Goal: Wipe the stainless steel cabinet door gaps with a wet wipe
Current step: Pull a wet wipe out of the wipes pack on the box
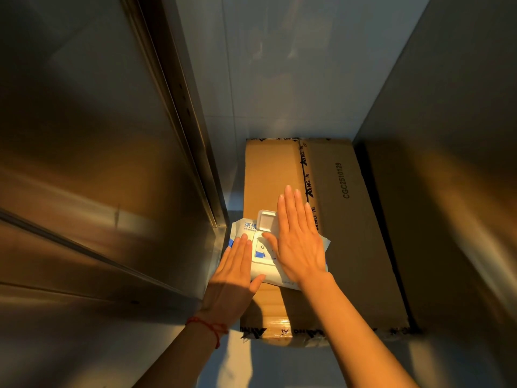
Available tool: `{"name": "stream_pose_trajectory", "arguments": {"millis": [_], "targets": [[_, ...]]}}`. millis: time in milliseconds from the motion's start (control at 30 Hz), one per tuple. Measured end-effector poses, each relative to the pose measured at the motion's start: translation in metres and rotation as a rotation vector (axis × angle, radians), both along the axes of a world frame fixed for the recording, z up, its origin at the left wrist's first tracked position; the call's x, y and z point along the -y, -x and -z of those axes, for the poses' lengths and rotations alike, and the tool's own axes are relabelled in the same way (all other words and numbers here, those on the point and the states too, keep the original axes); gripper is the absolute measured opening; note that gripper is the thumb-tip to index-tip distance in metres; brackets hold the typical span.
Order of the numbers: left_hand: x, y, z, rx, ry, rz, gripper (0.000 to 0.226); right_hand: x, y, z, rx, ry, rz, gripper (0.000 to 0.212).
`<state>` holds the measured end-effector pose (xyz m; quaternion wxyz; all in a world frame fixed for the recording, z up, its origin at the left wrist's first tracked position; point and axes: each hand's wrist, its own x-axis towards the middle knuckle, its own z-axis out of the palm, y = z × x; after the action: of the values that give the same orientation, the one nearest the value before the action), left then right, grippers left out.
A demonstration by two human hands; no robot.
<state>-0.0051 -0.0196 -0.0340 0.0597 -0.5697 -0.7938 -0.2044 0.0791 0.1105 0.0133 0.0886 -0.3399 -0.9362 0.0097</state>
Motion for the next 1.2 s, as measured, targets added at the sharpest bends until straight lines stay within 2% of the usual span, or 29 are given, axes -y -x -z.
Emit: {"name": "stream_pose_trajectory", "arguments": {"millis": [200, 400, 633, 733, 767, 867, 933, 1000, 1200], "targets": [[0.001, -0.001, -0.003, -0.004, -0.017, 0.009, 0.076, -0.004, -0.010, 0.018, 0.155, 0.133, -0.067, 0.077], [0.000, -0.001, -0.002, -0.037, -0.023, 0.014, 0.074, 0.004, -0.015, 0.028, 0.098, 0.229, -0.091, 0.079], [-0.004, 0.001, -0.002, 0.019, 0.034, 0.007, 0.075, 0.004, -0.016, 0.028, 0.120, 0.318, -0.058, 0.079], [-0.005, 0.003, 0.000, -0.013, 0.018, 0.020, 0.053, 0.003, -0.015, 0.030, 0.138, 0.356, -0.051, 0.077], [-0.005, 0.003, -0.004, -0.002, 0.055, 0.012, 0.052, 0.002, -0.015, 0.031, 0.141, 0.367, -0.050, 0.076], [-0.005, 0.004, -0.003, 0.017, 0.094, 0.042, 0.053, 0.001, -0.014, 0.033, 0.133, 0.393, -0.040, 0.075], [-0.006, 0.003, -0.004, 0.045, 0.155, 0.036, 0.069, 0.002, -0.014, 0.033, 0.122, 0.402, -0.035, 0.074], [-0.007, 0.005, -0.004, 0.033, 0.129, 0.041, 0.053, 0.002, -0.014, 0.033, 0.112, 0.408, -0.031, 0.073], [-0.010, 0.013, -0.008, 0.070, 0.205, 0.084, 0.056, 0.002, -0.015, 0.029, 0.107, 0.419, -0.047, 0.072]]}}
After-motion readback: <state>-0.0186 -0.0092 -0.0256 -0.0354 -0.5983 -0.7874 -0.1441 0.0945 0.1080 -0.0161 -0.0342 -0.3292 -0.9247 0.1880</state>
